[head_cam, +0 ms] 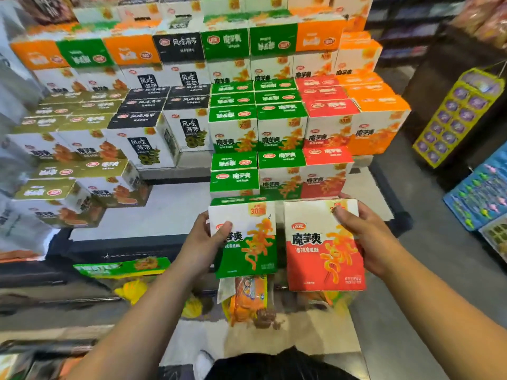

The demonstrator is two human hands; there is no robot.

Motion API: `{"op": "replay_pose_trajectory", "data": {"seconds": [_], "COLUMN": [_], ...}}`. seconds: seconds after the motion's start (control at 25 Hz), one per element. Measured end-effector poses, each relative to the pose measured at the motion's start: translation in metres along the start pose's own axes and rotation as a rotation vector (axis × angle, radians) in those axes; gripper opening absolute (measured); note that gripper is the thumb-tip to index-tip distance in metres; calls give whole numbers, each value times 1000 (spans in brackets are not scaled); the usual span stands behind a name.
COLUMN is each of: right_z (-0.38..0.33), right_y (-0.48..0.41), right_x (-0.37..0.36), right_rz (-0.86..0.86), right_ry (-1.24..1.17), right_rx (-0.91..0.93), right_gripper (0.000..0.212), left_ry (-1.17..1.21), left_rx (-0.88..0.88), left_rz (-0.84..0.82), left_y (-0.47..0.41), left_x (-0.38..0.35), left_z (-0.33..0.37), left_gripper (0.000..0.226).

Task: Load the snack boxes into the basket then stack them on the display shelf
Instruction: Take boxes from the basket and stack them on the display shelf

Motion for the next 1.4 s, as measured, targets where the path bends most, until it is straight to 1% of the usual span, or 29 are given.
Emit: {"op": "replay_pose_trajectory", "data": {"seconds": [0.08, 0.16, 0.2, 0.24, 0.28, 0.32, 0.36, 0.44, 0.48, 0.6, 0.64, 0.76, 0.92, 1.12, 1.2, 1.24, 1.36, 1.4], "right_z": [-3, -4, -3, -1, 0, 2, 5, 8, 8, 8, 9, 13, 22, 30, 32, 33, 38, 38], "right_y": [-3, -7, -8, -10, -11, -13, -14, -15, -15, -15, -16, -18, -17, -20, -22, -22, -25, -25], "right_x": [7, 9, 9, 11, 10, 11, 11, 10, 8, 1, 0, -6, -16, -24, -29, -31, -32, -33], "right_rz": [-40, -79, -87, -95, -95, -87, -73, -46, -40, 1, 14, 51, 81, 92, 96, 97, 102, 112], "right_ry": [8, 31, 31, 16, -2, -21, -28, -31, -28, -10, -13, -34, -47, -32, -33, -35, -63, -71], "right_rx": [-16, -34, -45, -51, -55, -59, -71, -87, -91, -91, -76, -60, -97, -94, -84, -82, -54, -44], "right_gripper": [52, 72, 76, 68, 55, 46, 45, 54, 61, 104, 109, 109, 117, 114, 112, 107, 67, 60], "left_ry": [-10, -7, 5, 16, 21, 16, 8, -18, -28, -63, -88, -139, -202, -286, -304, -308, -353, -386], "left_rx": [-5, 1, 3, 5, 3, -1, -2, -11, -15, -35, -52, -99, -154, -159, -155, -162, -208, -229], "left_rz": [48, 43, 27, 8, -10, -31, -51, -92, -109, -163, -188, -225, -193, -195, -179, -167, -138, -146], "left_y": [3, 4, 3, 1, -3, -7, -13, -23, -28, -43, -47, -51, -59, -71, -74, -76, -82, -83], "left_x": [2, 6, 8, 10, 13, 16, 19, 22, 24, 30, 30, 31, 44, 46, 42, 42, 41, 39], "left_z": [-4, -8, -10, -11, -14, -16, -18, -19, -19, -17, -16, -17, -23, -23, -27, -29, -31, -29], "left_gripper": [41, 46, 49, 52, 55, 58, 61, 64, 65, 64, 63, 59, 63, 65, 69, 71, 82, 83]}}
Point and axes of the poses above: each hand's wrist, its own y-axis away from the middle knuckle, its own x-axis out of the back of the hand, z = x × y, the point moved 6 cm from there along -y, towards the middle knuckle, and after that the axes turned 11 degrees about -z, right-handed, at the moved point
